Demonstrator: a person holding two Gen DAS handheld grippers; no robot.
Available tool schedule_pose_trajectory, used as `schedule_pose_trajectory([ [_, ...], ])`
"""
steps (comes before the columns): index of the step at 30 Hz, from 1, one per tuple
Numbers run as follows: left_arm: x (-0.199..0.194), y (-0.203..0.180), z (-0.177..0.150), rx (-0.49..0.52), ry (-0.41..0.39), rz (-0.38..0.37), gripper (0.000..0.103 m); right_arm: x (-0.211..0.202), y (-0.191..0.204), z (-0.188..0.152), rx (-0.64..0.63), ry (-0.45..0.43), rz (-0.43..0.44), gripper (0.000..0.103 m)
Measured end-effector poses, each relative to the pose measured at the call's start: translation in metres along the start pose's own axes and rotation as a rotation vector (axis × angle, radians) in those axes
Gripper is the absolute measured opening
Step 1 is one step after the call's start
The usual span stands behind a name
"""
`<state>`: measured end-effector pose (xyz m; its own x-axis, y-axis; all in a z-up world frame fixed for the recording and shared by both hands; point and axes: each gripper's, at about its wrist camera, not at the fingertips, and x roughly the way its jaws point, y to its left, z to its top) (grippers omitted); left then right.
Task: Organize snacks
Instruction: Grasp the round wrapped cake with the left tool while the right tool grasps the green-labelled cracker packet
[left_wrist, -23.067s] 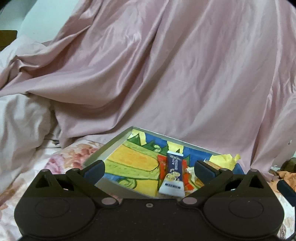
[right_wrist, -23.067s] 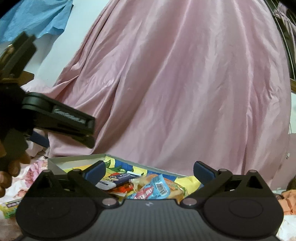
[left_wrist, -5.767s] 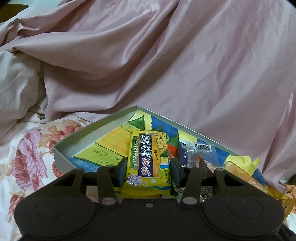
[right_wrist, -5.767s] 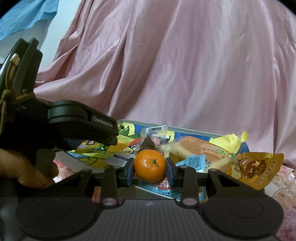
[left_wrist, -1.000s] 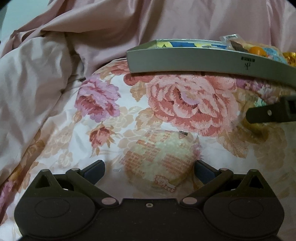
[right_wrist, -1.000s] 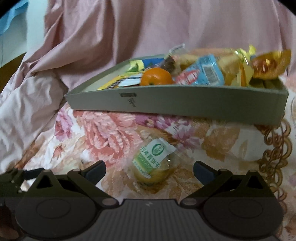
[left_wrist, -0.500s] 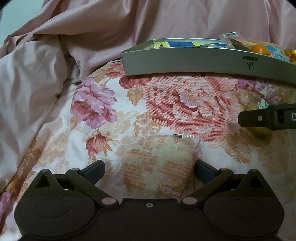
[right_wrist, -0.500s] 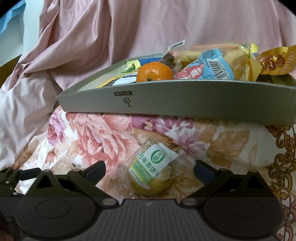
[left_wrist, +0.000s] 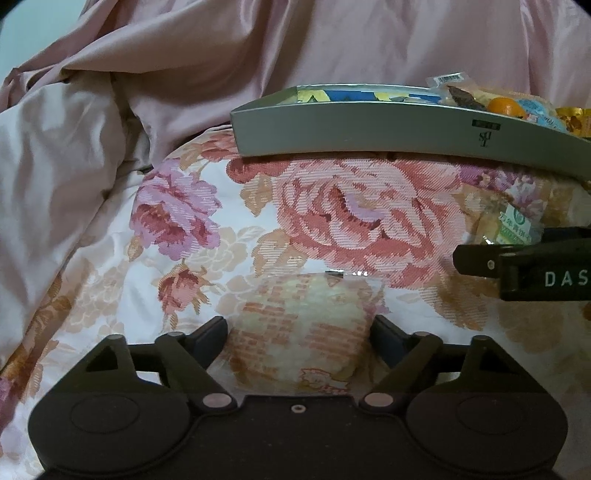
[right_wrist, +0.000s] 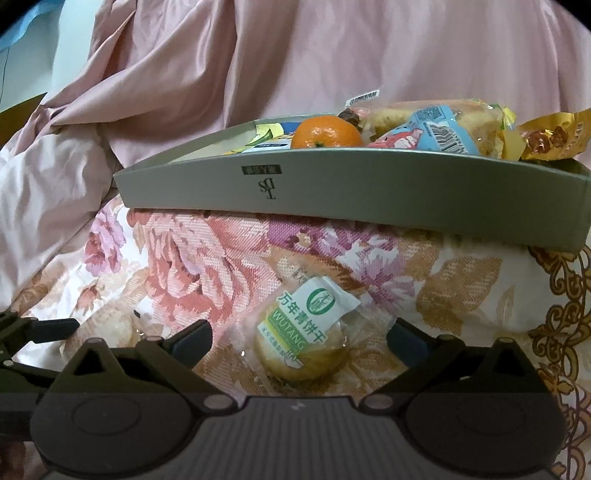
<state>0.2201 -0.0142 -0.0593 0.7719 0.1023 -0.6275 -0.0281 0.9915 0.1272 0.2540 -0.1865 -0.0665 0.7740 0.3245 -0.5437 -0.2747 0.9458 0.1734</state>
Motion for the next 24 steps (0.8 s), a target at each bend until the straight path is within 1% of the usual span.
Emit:
schedule_pose_trajectory([
  [5, -0.001, -0.003, 0.000, -0.013, -0.004, -0.005, 0.076, -0.003, -0.002, -0.001, 0.011, -0.011, -0.012, 0.092],
  [8, -0.002, -0.005, 0.000, -0.006, -0.008, -0.001, 0.074, -0.005, -0.001, -0.002, -0.002, -0.013, -0.016, 0.084],
  [11, -0.002, -0.006, -0.001, -0.008, -0.008, 0.007, 0.074, -0.006, 0.003, -0.004, -0.033, -0.006, -0.008, 0.072],
  [13, -0.003, -0.006, -0.001, -0.010, -0.009, 0.010, 0.074, -0.006, 0.008, -0.005, -0.058, 0.003, 0.004, 0.060],
  [17, -0.005, -0.006, -0.003, -0.014, -0.012, 0.018, 0.074, -0.004, 0.013, -0.006, -0.079, 0.011, 0.019, 0.053],
  [22, -0.007, -0.008, -0.003, -0.011, -0.020, 0.046, 0.074, -0.005, 0.012, -0.005, -0.074, 0.013, 0.039, 0.040],
  [24, -0.008, -0.009, -0.004, -0.009, -0.024, 0.057, 0.074, -0.004, 0.013, -0.006, -0.079, 0.010, 0.043, 0.037],
])
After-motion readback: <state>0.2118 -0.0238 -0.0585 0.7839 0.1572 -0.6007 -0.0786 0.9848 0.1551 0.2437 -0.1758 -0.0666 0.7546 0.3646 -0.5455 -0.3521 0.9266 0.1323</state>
